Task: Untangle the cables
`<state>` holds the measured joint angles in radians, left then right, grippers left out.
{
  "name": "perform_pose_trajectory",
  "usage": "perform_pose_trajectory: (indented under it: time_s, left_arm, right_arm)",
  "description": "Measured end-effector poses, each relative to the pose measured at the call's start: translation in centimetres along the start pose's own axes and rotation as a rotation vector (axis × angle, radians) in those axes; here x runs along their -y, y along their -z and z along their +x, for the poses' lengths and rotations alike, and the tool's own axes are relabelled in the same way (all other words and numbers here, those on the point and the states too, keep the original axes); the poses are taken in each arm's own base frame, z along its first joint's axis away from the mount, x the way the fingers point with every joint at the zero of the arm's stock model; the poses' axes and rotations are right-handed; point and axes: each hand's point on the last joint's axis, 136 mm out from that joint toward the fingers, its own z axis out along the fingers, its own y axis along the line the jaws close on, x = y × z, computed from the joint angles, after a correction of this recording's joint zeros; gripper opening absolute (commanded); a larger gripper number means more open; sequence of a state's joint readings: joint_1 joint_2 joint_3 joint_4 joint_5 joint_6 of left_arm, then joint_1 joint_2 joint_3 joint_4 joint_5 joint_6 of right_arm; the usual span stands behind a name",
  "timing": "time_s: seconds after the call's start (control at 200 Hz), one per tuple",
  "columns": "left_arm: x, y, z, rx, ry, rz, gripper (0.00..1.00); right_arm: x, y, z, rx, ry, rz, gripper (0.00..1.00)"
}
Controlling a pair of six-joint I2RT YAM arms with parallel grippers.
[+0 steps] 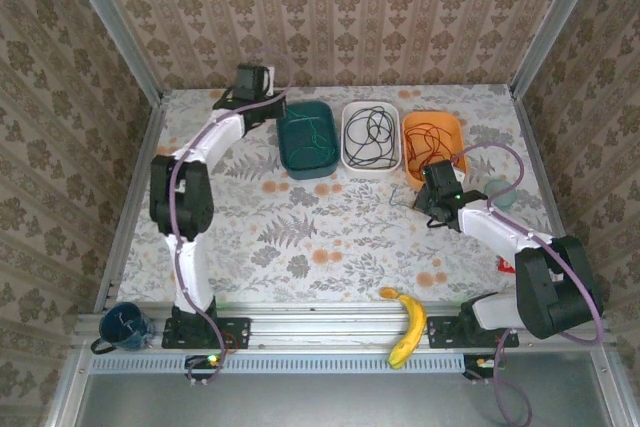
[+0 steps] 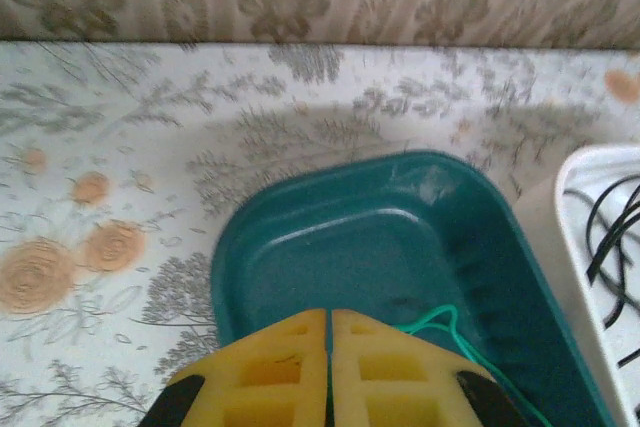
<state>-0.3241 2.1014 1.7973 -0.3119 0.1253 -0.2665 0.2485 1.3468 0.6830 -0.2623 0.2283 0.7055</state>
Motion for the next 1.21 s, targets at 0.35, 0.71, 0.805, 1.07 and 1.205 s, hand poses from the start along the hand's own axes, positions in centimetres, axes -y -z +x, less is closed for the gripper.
perform_pose_trajectory:
  time_s: [0.35, 0.71, 0.805, 1.07, 1.205]
  left_arm:
    - [2.0, -5.8, 5.7, -0.226, -0.117, -0.051, 0.00]
    - [2.1, -5.7, 6.2, -0.251, -0.156, -0.075, 0.66]
    - [3.0, -4.8, 5.0, -0.216, -0.156, -0.058, 0.70]
    - [6.6, 7.2, -3.6, 0.133, -0.060, 0.041, 0.79]
    - [4.4, 14.0, -3.8, 0.278, 0.031, -0.026, 0.79]
  right_arm:
    - [0.1, 0.6, -0.1, 0.015, 0.010, -0.012, 0.02]
    - [-1.4, 2.3, -1.0, 0.067, 0.039, -0.077, 0.04]
    - [-2.4, 3.1, -1.3, 0.093, 0.058, -0.115, 0.04]
    - [-7.4, 4.8, -2.3, 0.106, 0.125, -0.243, 0.08]
    - [-13.3, 5.1, -3.6, 0.091, 0.185, -0.349, 0.07]
